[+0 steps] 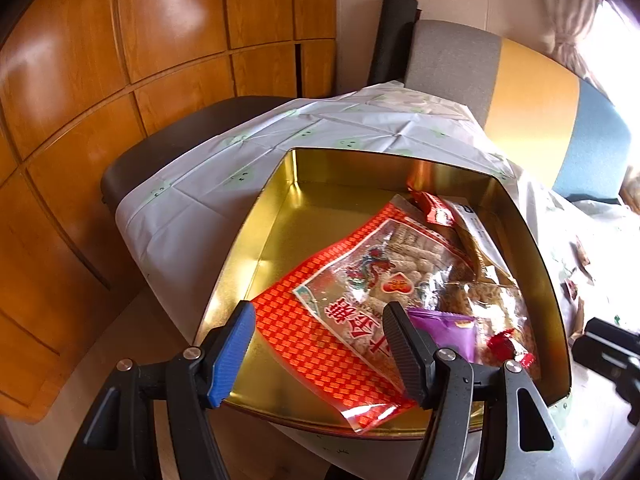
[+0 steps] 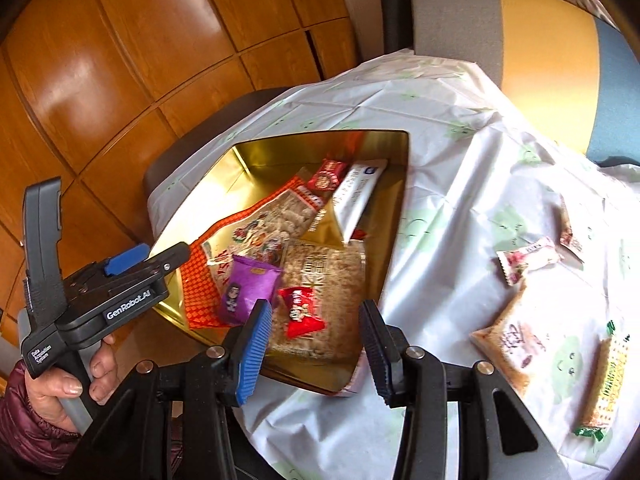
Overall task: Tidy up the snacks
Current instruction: 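Move both grippers away from the tin back over the remaining snacks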
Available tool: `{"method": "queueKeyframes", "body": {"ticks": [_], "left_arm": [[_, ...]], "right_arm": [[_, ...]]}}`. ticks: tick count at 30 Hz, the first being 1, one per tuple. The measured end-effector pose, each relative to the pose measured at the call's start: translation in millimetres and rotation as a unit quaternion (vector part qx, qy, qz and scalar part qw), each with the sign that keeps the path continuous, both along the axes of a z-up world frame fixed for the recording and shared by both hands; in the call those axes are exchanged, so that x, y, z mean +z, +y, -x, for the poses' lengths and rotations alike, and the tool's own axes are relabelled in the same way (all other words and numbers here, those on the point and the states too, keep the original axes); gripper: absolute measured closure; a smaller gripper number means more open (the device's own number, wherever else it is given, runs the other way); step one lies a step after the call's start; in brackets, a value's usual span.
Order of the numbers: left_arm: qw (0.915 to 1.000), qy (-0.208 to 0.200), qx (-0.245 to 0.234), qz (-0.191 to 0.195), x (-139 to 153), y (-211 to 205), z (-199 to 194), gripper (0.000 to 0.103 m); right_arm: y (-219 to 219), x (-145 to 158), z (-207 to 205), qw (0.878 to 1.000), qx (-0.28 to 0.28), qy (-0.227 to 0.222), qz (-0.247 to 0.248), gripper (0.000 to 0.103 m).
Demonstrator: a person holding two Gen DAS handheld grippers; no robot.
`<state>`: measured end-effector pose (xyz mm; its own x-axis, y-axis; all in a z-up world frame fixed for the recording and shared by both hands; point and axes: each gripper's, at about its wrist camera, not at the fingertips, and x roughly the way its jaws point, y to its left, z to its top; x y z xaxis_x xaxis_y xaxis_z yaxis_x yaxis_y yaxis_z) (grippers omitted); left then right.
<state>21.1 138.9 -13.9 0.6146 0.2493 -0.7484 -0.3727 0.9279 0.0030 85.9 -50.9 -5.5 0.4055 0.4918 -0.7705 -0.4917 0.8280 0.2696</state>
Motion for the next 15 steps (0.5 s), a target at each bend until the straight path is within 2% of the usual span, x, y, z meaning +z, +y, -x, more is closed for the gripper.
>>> {"method": "queueKeyframes", "body": {"ticks": [15], "left_arm": [[0.9989, -0.001, -0.046, -0.013, 4.1, -29.2, -0.8, 0.036]], "right_arm": [[-51.9, 0.4, -5.9, 0.997, -0.072, -0.018, 0.025, 0.055]]}}
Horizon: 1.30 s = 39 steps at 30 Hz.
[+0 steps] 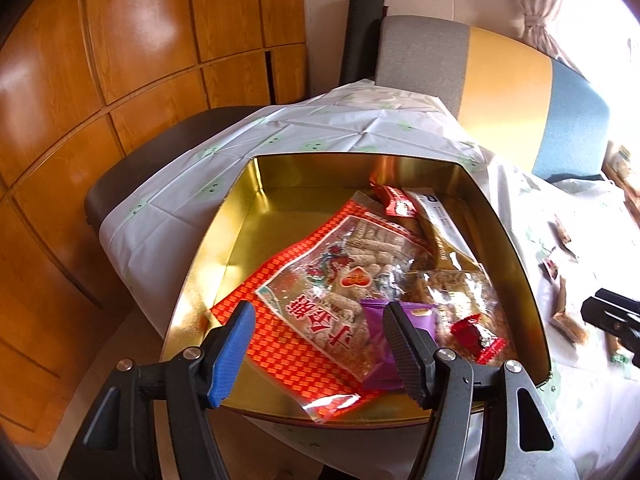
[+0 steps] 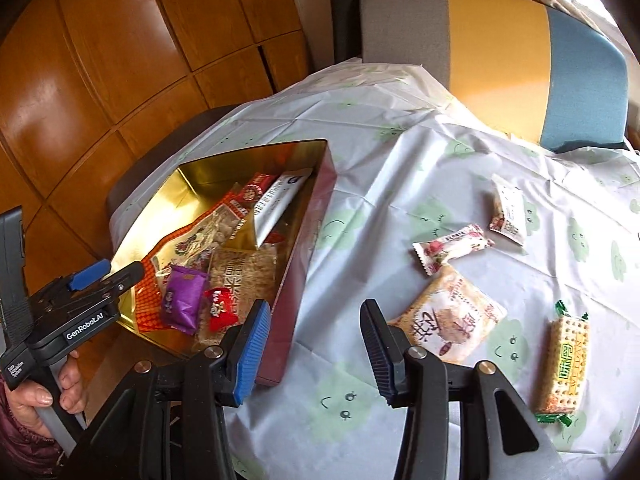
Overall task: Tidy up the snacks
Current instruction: 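Move both grippers away from the tin back over the remaining snacks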
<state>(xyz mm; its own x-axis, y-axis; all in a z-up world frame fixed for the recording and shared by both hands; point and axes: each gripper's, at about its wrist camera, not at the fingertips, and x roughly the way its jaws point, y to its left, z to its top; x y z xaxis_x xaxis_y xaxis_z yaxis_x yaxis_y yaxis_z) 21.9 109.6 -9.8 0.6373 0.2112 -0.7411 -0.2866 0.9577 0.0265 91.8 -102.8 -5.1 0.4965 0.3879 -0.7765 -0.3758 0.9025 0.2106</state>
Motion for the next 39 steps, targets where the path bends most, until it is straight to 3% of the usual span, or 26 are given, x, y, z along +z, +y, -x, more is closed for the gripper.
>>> {"method": "queueKeyframes", "body": {"ticks": [9, 21, 24, 30, 39], "left_arm": [[0.9998, 0.001, -0.018, -0.009, 0.9, -13.3, -1.8, 0.036], [0.9984, 0.003, -0.05, -0.027, 4.0, -36.4, -5.6, 0.036], [0.9973, 0.002, -0.064, -0.035, 7.1, -47.1, -7.1, 0.036], [0.9938, 0.0, -0.101, -0.046, 11.5, -72.9, -11.6, 0.036], [0.9863, -0.001, -0.154, -0.058, 16.5, -114.5, -21.9, 0.036]], "right_arm": [[-43.1, -0.5, -4.5, 0.997, -0.029, -0.02, 0.074, 0.055], [-147.0, 1.0, -15.9, 0.978, -0.106, -0.036, 0.175, 0.055], [-178.2, -8.0, -22.7, 0.972, -0.148, -0.028, 0.182, 0.055], [-221.9, -20.1, -34.2, 0.955, -0.241, 0.038, 0.166, 0.055], [-228.1, -16.4, -30.6, 0.952, -0.262, 0.049, 0.152, 0.055]]}}
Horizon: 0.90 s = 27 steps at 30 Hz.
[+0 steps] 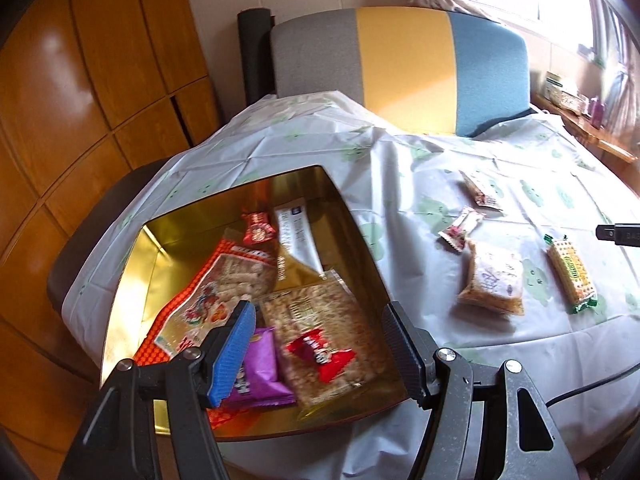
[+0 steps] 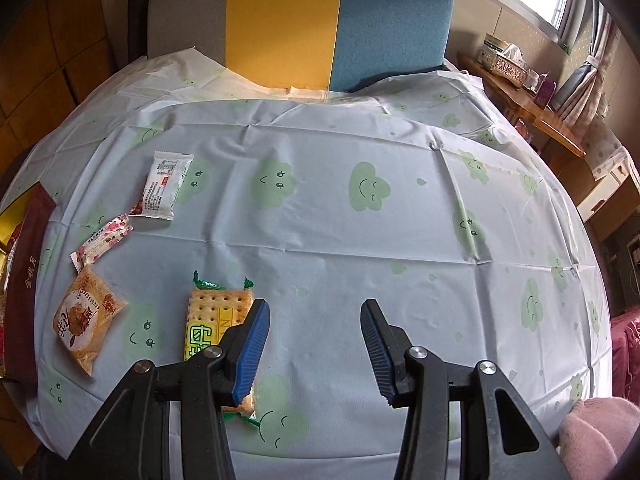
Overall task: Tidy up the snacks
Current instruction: 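Move both grippers away from the tin back over the remaining snacks, then lower the left gripper onto the white red-labelled sachet and grasp it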
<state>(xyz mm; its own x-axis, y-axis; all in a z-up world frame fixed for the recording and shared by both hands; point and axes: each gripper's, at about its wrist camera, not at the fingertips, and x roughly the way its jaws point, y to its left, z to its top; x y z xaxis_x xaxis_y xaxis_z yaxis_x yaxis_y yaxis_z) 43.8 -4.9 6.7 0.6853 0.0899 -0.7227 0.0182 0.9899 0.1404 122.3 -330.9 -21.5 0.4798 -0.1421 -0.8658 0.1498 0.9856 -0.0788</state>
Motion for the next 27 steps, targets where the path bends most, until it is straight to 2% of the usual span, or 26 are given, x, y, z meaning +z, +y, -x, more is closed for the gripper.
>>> {"method": "queueKeyframes", "body": {"ticks": [14, 27], "left_arm": [[0.998, 0.011, -0.062, -0.007, 1.7, -47.3, -15.1, 0.036], [0.9948, 0.025, -0.098, -0.012, -2.8, -81.4, -30.6, 0.036]], "right_arm": [[-0.9, 1.6, -0.2, 1.0, -0.005, 0.0, 0.003, 0.055], [1.2, 0.0, -1.9, 1.0, 0.001, 0.005, 0.002, 0.055]]}}
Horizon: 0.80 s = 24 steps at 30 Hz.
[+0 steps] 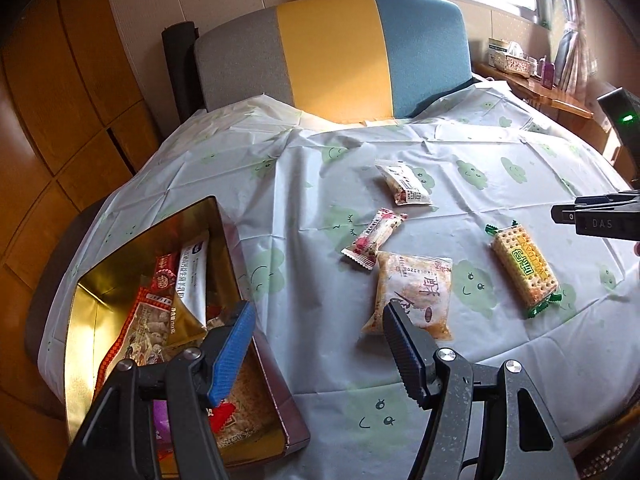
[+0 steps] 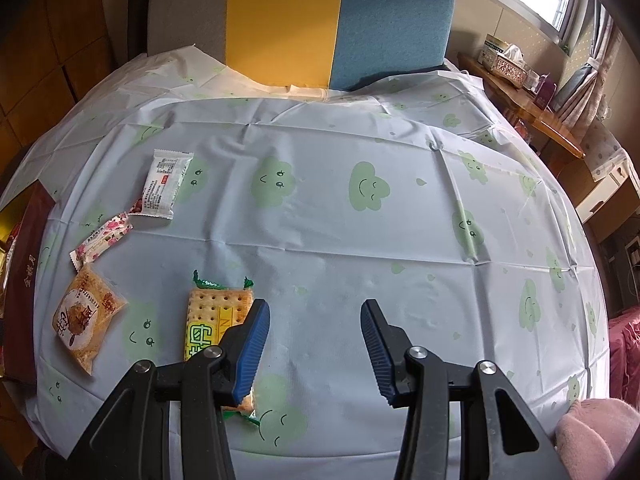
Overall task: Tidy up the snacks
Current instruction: 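Lower the left gripper onto the white red-labelled sachet and grasp it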
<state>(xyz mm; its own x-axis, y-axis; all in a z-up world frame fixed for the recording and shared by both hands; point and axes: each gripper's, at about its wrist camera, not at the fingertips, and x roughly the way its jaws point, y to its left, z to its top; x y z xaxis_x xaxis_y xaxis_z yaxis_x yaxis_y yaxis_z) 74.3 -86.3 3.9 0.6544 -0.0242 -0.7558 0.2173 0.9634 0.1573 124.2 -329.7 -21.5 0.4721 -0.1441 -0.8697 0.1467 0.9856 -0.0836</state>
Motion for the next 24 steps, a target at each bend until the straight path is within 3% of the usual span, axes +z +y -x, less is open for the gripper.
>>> {"method": "queueKeyframes", "body": {"ticks": [12, 24], "left_arm": [[0.9994, 0.031, -0.018, 0.005, -10.4, -23.1, -27.7, 0.036], [0.9962, 0.078, -0.013, 0.038, -16.6, -44.2, -83.0, 0.036]], "right_arm": [[2.2, -0.8, -1.9, 1.0, 0.005, 0.002, -0.006, 0.055], [3.1, -6.9, -3.7, 1.0, 0.004, 0.017, -0.013, 0.055]]}}
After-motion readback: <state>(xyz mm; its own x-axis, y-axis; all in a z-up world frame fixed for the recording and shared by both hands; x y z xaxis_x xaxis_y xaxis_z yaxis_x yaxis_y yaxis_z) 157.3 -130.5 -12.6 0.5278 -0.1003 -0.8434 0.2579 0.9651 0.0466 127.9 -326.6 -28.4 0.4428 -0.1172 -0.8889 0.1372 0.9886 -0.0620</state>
